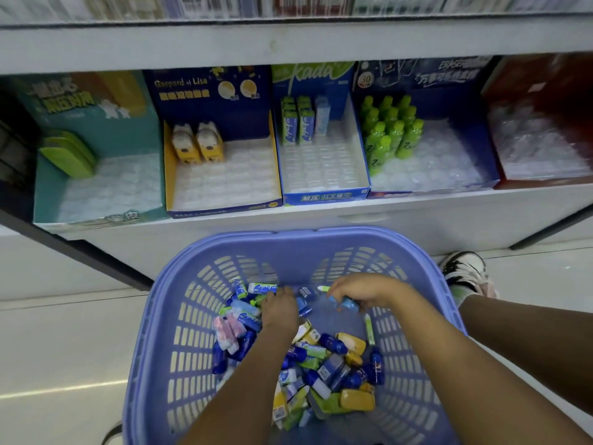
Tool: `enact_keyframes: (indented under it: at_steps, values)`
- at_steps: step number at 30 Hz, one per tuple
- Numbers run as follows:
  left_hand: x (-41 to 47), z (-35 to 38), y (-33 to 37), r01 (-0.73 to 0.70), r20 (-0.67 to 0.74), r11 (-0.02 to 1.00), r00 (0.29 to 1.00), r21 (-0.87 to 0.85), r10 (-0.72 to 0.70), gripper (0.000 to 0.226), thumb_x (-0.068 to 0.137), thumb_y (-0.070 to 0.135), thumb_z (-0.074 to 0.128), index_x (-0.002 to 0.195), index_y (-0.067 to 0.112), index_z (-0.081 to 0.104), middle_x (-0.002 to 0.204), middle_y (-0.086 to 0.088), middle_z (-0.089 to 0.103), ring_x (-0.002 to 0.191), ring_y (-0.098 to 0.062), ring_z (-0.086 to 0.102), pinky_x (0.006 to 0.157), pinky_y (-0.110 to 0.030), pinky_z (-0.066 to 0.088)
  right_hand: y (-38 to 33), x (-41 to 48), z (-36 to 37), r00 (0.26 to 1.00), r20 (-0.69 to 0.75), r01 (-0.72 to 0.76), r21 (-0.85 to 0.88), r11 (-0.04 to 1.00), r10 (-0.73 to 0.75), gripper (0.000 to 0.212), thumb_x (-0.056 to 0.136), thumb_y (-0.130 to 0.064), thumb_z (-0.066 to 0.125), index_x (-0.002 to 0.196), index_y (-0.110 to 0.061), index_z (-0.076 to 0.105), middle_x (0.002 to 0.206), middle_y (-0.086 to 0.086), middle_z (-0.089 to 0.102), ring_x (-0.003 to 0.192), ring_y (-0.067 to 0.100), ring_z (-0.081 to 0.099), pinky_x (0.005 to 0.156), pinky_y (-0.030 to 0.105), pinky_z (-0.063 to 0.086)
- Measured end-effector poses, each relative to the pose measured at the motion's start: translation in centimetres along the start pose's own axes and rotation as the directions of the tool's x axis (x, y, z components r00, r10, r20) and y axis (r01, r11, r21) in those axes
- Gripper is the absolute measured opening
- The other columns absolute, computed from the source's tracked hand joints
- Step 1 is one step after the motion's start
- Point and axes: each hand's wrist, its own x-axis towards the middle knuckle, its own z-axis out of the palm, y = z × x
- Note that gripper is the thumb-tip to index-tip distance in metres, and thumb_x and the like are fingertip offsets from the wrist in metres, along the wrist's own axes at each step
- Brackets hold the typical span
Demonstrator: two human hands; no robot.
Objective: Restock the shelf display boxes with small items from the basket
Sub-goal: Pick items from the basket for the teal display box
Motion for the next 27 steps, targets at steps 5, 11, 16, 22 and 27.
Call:
enact_keyframes:
  at_steps: [5,11,16,22,27]
  values:
    - [0.0,-1.0,0.1,-0.021,0.039,0.999,0.999,-0.04,0.022,0.058,0.085,0.039,0.066,0.13,0.011,0.043,0.134,-0.01,0.046,0.12,-0.029,0.05,0.096,-0.037,0.045,0.4,-1.9,-0.2,0.998,0.055,-0.034,0.31,0.95,0.018,0.019,0.091,-0.02,0.052,0.107,-0.012,0.056,0.09,0.008,0.063,0.076,0.014,0.058,0.06,0.024,0.052]
    - [-0.7,-1.2,-0.7,-0.01,0.008,0.996,1.0,-0.084,0.011,0.036,0.09,0.031,0.06,0.119,0.011,0.058,0.122,-0.011,0.058,0.109,-0.026,0.059,0.086,-0.036,0.049,-0.5,-4.3,-1.0,0.977,0.151,0.051,0.523,0.851,-0.152,0.025,0.098,-0.024,0.038,0.11,-0.012,0.057,0.099,0.012,0.069,0.067,0.012,0.054,0.058,0.02,0.05]
    - [-2.0,-2.7,-0.8,-0.055,-0.118,0.904,0.993,-0.424,0.004,0.027,0.092,0.028,0.058,0.106,0.006,0.067,0.115,-0.014,0.056,0.095,-0.03,0.062,0.081,-0.033,0.047,-2.4,-6.7,-1.6,0.954,0.076,0.22,0.48,0.849,-0.291,0.018,0.094,-0.02,0.054,0.105,-0.009,0.062,0.103,0.018,0.07,0.06,0.011,0.054,0.056,0.018,0.049]
    - [-5.2,-10.3,-2.0,-0.025,0.034,0.403,0.99,-0.915,0.138,0.023,0.097,0.023,0.053,0.094,0.002,0.06,0.077,-0.012,0.055,0.063,-0.015,0.053,0.052,-0.021,0.045,-7.4,-9.9,-0.9,0.875,0.02,0.445,0.361,0.82,-0.483,0.008,0.091,-0.005,0.054,0.098,-0.007,0.057,0.1,0.013,0.066,0.081,0.016,0.062,0.072,0.022,0.051]
    - [-9.2,-17.4,-5.5,-0.047,-0.047,-0.001,0.991,-0.999,0.126,0.019,0.1,0.017,0.042,0.101,0.004,0.056,0.078,-0.009,0.058,0.06,-0.014,0.057,0.059,-0.022,0.053,-12.7,-11.9,1.0,0.754,-0.2,0.653,0.116,0.749,-0.626,0.016,0.083,-0.006,0.066,0.098,-0.008,0.065,0.085,0.004,0.062,0.081,0.013,0.056,0.074,0.02,0.044]
